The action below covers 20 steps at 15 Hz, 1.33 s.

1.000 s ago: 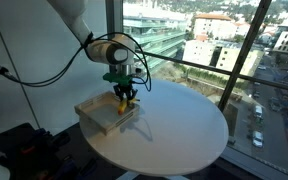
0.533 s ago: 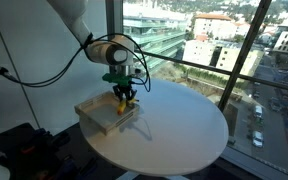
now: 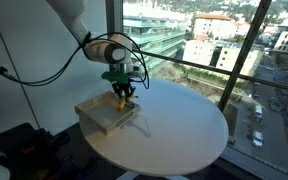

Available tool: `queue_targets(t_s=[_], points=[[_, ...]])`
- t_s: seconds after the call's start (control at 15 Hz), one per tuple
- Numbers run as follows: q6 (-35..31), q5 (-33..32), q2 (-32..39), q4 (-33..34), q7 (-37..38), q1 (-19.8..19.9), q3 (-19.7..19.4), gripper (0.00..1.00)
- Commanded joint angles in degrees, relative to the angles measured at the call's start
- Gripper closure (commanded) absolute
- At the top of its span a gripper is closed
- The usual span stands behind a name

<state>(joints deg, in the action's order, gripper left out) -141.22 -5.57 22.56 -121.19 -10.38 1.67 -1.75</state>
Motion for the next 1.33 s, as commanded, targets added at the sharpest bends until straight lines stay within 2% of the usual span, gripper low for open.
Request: queue_targets(t_s=[0.0, 0.73, 1.27], points=[[1.09, 0.41, -0.54, 0.64, 2.71, -0.30, 0.44, 0.84], [3.20, 1.19, -0.44, 2.08, 12.40, -3.25, 1.15, 0.84], [4.95, 2.73, -0.13, 3.91, 15.04, -5.16, 2.45, 0.84]])
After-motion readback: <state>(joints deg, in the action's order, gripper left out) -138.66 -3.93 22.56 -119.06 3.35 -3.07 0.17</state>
